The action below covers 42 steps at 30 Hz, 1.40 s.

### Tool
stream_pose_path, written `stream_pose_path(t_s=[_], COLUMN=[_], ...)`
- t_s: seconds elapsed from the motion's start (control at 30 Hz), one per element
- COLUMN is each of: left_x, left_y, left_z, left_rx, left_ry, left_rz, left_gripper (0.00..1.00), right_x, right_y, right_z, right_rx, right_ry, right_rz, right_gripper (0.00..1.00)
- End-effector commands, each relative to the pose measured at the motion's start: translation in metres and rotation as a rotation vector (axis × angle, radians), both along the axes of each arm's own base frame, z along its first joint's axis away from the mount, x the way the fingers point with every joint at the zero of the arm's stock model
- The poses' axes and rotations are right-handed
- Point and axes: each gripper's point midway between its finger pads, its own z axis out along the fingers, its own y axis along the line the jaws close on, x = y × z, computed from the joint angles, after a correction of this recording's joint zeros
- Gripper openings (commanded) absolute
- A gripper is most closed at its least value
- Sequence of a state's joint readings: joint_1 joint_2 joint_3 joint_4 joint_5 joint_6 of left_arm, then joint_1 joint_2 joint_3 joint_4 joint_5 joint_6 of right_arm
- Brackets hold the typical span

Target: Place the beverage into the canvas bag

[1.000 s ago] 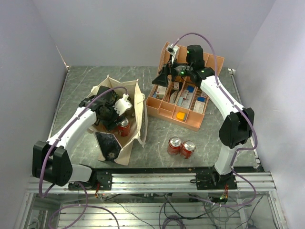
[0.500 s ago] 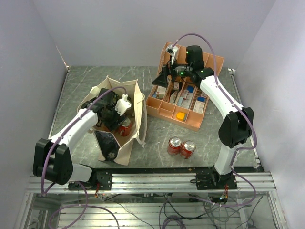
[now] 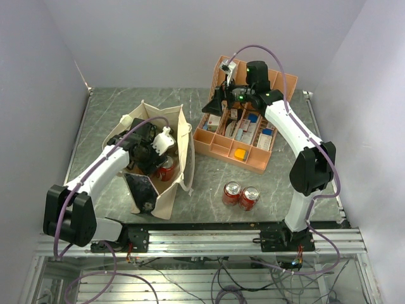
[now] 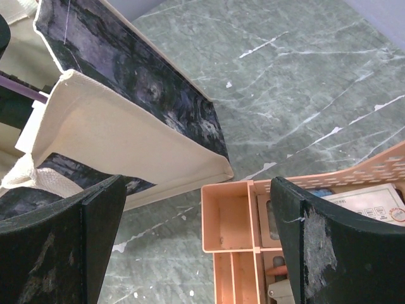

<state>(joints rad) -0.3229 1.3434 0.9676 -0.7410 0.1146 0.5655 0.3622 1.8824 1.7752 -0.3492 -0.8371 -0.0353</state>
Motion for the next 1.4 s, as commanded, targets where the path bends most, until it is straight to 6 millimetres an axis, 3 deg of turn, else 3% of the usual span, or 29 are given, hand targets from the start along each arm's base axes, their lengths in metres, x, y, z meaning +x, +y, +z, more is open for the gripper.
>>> stream_pose_path(t_s=[0.0,0.3,0.5,0.67,1.03,1.37], left_x=[-0.006,-0.024,-0.034,-0.043,-0.033,-0.022], left_y=[0.000,-0.003,-0.006,-0.007,-0.005,-0.004], left_z=[0.011,0.006,0.007,0.004,-0.018,-0.013], left_rx=[-0.022,-0.042,-0.068,-0.085,-0.053,-0.043], left_ry=[0.009,0.085,0.120,0.143,0.146,0.111], left_rz=[-0.029,-0.061,-0.079,-0.097,-0.109,-0.081], left_gripper=[0.45,0.41,0.29,0.28,0.41,0.56], right_x=[0.000,0.000,-0.001,-0.002,-0.002,-0.003], right_y=[0.003,0.003,0.002,0.005,0.007,0.004], right_z=[0.005,0.006,0.006,0.005,0.005,0.004], right_rx=[0.003,0.010,0.008,0.011,-0.001,-0.020], right_ry=[-0.023,-0.017,-0.015,-0.015,-0.024,-0.041], right_rz=[0.005,0.003,-0.002,0.003,-0.001,-0.012], right_gripper=[0.96,0.96,0.96,0.96,0.96,0.96])
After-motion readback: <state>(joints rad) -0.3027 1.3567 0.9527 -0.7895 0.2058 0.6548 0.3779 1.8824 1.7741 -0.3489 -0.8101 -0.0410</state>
